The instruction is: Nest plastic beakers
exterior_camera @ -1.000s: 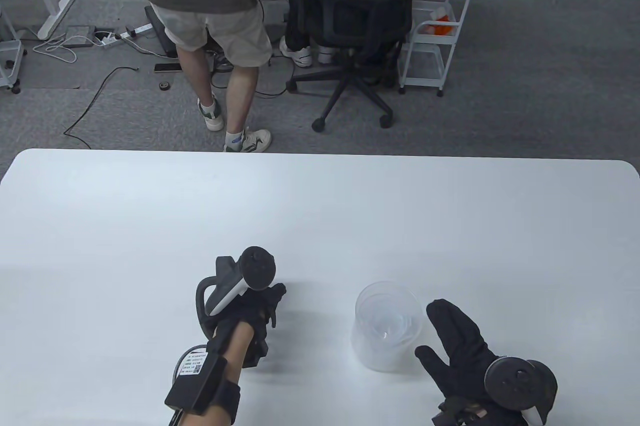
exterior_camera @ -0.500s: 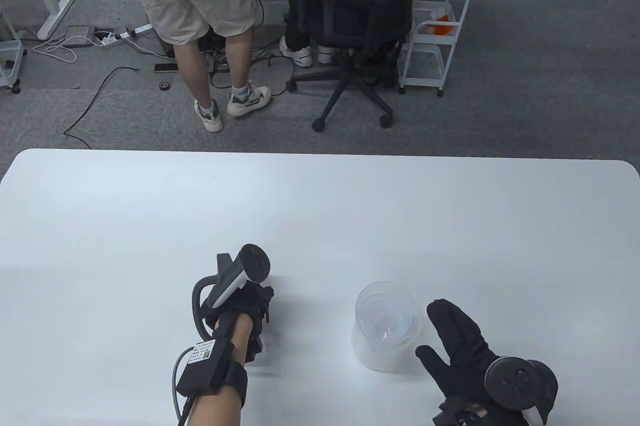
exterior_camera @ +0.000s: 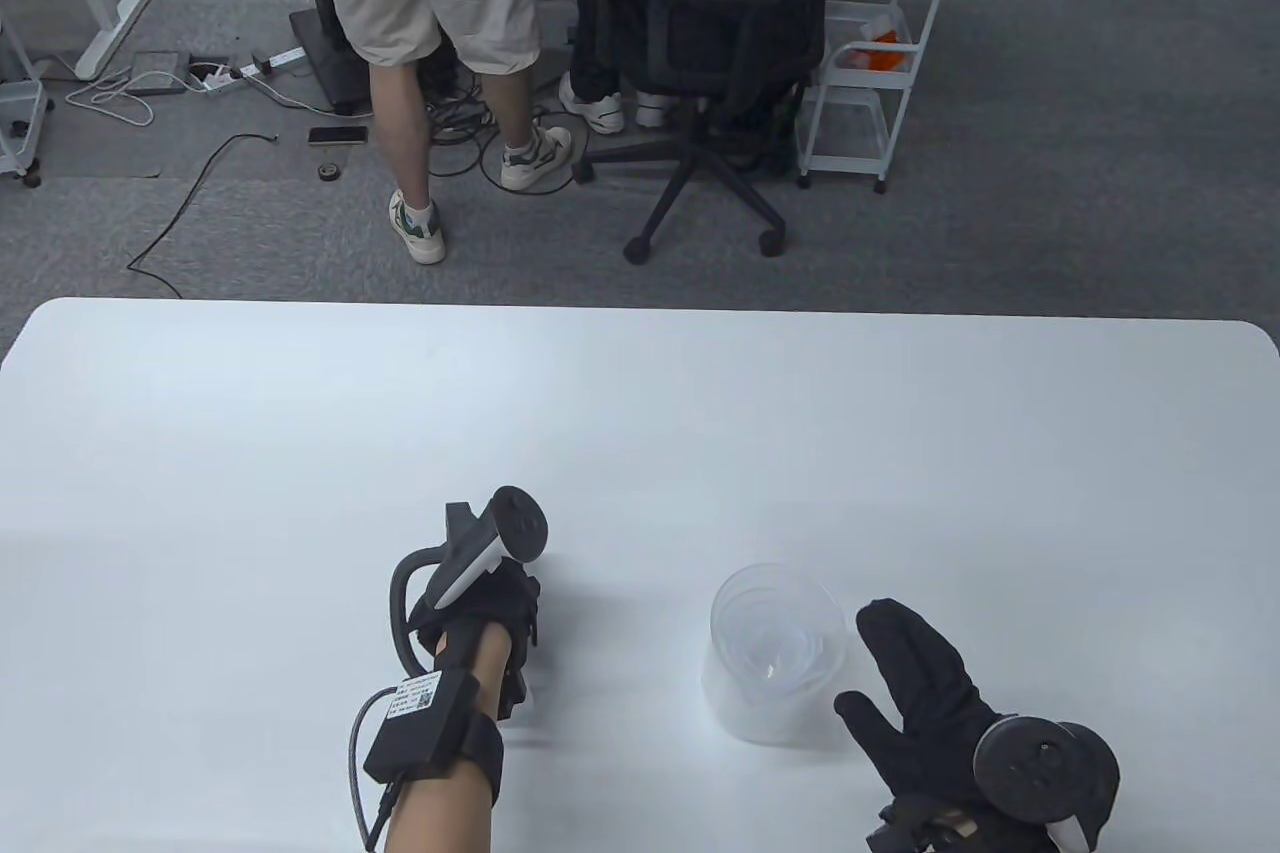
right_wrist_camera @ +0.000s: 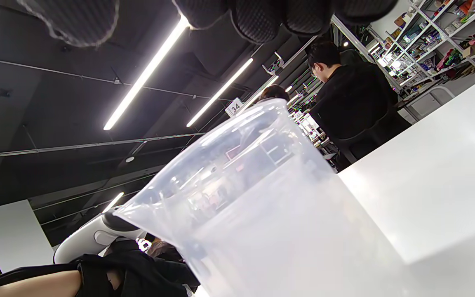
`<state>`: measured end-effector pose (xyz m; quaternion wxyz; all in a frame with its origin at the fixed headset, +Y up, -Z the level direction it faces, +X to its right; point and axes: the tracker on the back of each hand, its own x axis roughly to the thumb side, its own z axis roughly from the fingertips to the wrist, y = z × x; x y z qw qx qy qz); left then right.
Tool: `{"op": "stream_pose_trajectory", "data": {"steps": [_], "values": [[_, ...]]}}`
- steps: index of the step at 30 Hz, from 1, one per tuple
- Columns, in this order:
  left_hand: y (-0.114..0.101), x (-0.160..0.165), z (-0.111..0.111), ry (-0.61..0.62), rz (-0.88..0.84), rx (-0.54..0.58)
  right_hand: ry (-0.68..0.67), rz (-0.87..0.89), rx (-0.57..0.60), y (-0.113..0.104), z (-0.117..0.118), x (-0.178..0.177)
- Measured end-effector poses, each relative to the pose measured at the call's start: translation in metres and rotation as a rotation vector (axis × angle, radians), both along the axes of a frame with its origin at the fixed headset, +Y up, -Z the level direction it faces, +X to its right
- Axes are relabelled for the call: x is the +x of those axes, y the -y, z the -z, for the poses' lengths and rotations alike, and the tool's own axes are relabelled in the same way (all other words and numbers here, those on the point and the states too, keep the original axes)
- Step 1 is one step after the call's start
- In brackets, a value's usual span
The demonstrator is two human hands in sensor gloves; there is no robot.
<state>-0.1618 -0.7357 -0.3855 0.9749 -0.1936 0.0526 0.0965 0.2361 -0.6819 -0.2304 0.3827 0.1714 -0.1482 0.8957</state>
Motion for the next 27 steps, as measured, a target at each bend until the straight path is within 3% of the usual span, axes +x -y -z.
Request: {"op": "stream_pose_trajectory", "data": {"steps": [5,12,21,27], "values": [[-0.004,0.002,-0.001,0.015,-0.016,0.034,-0.001,0.001,0.005,0.000,0.000,0.000],[-0.032,0.009,-0.008,0.053,-0.121,0.138,-0.006,0.000,0.002,0.001,0.000,-0.001],[-0.073,0.026,-0.034,0.163,-0.414,0.286,-0.026,-0.014,0.010,-0.005,-0.001,-0.008],[-0.091,0.044,-0.059,0.261,-0.670,0.319,-0.050,-0.028,0.031,-0.014,-0.001,-0.017]]}}
